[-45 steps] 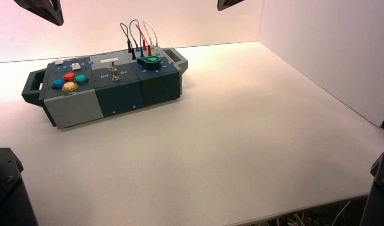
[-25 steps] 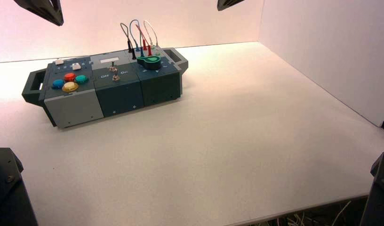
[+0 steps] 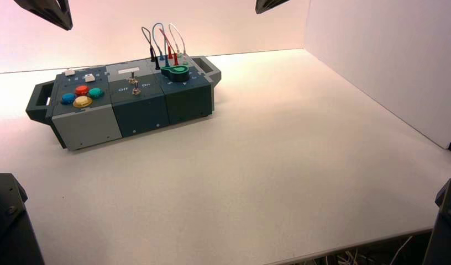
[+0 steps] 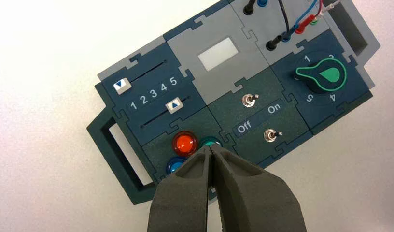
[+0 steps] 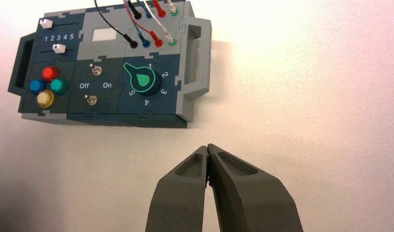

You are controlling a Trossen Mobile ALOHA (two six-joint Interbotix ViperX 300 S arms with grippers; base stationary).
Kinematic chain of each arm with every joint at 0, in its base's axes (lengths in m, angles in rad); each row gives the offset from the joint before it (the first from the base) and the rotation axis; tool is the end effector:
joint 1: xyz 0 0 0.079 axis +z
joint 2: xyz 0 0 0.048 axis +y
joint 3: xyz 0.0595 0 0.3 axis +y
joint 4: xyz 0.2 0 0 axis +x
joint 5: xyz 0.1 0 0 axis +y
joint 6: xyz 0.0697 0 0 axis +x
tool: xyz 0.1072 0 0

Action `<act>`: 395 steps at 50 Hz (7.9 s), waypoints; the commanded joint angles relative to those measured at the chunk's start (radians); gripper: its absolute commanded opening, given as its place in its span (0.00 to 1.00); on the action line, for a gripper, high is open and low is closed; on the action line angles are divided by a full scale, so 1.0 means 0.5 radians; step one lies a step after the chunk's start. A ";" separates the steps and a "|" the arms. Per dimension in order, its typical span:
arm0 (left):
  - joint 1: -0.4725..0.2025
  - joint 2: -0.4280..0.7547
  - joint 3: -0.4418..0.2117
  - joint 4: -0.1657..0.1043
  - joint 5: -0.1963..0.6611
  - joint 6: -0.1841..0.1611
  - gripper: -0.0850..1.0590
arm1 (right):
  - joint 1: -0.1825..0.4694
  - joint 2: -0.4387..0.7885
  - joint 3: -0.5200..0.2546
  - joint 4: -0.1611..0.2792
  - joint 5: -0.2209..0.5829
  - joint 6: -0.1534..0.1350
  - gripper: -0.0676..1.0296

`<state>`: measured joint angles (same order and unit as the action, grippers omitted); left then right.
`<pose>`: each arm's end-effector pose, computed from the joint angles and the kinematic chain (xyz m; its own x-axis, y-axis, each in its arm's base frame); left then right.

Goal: Move the box closer.

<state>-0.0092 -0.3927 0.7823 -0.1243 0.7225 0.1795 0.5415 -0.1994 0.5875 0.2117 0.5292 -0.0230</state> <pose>0.2962 -0.0172 0.1552 0.4439 -0.0861 -0.8919 0.1225 0.9919 -0.0347 0.3202 0.2145 0.1807 0.4700 0.4065 -0.7835 -0.4533 0.8728 0.1809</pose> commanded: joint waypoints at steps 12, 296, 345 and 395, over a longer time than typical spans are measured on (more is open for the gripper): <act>0.037 -0.009 -0.110 0.003 -0.009 0.000 0.05 | -0.015 0.123 -0.304 -0.003 0.021 -0.009 0.04; -0.264 0.902 -0.672 -0.779 -0.433 0.258 0.05 | -0.353 0.006 -0.249 -0.120 0.083 -0.021 0.04; -0.012 0.074 -0.156 -0.620 -0.267 0.245 0.05 | -0.356 0.003 -0.212 -0.120 0.071 -0.021 0.04; -0.114 -0.163 0.083 -0.534 -0.617 0.252 0.05 | -0.353 -0.067 -0.163 -0.117 0.095 -0.015 0.04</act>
<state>-0.0614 -0.4617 0.8422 -0.3927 0.4234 0.2976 0.3712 -0.1979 0.5139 0.1519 0.5798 -0.0322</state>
